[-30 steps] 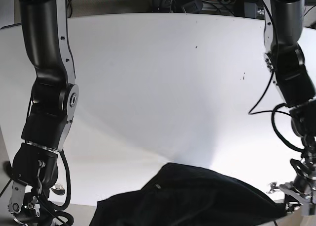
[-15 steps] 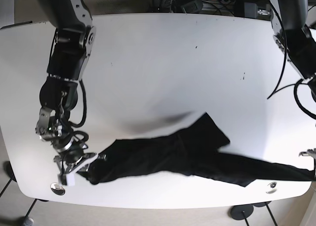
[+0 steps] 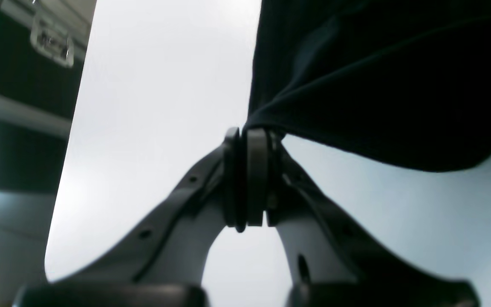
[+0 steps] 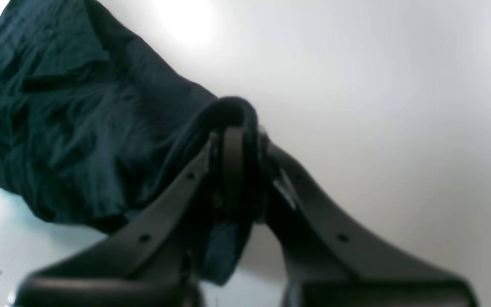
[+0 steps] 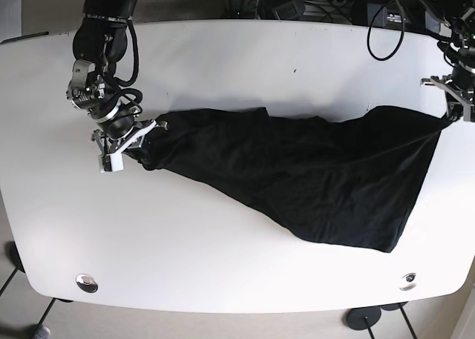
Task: Fold the T-shirt properly
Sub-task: 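Spread the black shirt across the table with both grippers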
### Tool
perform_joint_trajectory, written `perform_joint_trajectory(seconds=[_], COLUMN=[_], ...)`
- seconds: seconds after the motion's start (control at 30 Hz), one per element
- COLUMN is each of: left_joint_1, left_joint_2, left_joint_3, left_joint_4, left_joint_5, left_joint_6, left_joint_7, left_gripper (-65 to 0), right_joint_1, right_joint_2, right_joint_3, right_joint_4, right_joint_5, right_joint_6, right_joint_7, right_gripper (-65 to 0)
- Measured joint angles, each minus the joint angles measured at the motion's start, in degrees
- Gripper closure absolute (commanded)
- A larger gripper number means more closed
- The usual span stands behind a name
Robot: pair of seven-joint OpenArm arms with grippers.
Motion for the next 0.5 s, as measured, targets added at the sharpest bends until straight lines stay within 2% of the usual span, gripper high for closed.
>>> perform_joint_trajectory(seconds=[0.1,0.23,0.5], left_joint_1=[3.45,4.81,5.81], left_joint_2=[0.50,0.39,0.57], left_joint_3=[-3.76,-6.40,-6.84], left_joint_4=[0.04,0.04,-0.02], left_joint_5=[0.15,-0.02,-0.24], left_joint_6=[-0.02,-0.02,-0.02], left_joint_7=[-0.02,-0.22,-0.66], left_gripper=[-1.1,-1.1,-1.1], right_joint_1=[-3.32,-5.18,-5.55], right_joint_2=[0.42,0.00,-0.04], right_joint_3=[1.88,1.44,1.64], right_joint_4=[1.09,4.28,3.87], right_joint_5=[-0.83,-0.15,-0.17], right_joint_6=[-0.50,-0.04,-0.68], right_joint_7=[-0.96,-1.42,-1.46], right_gripper=[-2.1,-2.1,-2.1])
